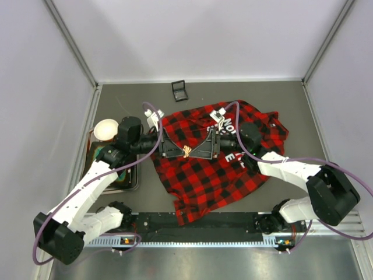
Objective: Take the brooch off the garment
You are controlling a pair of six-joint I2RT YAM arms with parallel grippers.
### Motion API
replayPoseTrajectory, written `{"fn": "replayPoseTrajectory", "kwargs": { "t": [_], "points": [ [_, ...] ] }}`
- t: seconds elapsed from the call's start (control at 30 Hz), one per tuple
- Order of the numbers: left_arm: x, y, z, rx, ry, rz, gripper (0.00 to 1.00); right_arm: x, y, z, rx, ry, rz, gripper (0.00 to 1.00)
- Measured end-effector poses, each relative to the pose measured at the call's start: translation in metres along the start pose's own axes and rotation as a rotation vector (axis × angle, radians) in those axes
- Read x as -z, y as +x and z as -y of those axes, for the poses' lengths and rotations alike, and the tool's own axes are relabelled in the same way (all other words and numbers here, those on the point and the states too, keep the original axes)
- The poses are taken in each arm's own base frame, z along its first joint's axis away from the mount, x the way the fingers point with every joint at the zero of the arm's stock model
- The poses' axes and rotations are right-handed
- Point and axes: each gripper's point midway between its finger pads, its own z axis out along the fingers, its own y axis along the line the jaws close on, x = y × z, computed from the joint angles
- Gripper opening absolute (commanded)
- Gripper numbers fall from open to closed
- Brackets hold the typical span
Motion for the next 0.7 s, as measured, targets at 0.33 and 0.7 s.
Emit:
{"fn": "replayPoseTrajectory", "kwargs": {
  "t": [0.33, 0.7],
  "points": [
    [0.002, 0.008, -0.006, -0.023, -0.024, -0.032, 0.0, 0.004, -0.003, 0.007, -0.023, 0.065, 0.016, 0.5],
    [-0.002, 0.018, -0.006, -0.035, 0.052, -0.065, 0.0, 0.001, -0.01, 0.004, -0.026, 0.068, 0.027, 0.41]
  ]
}}
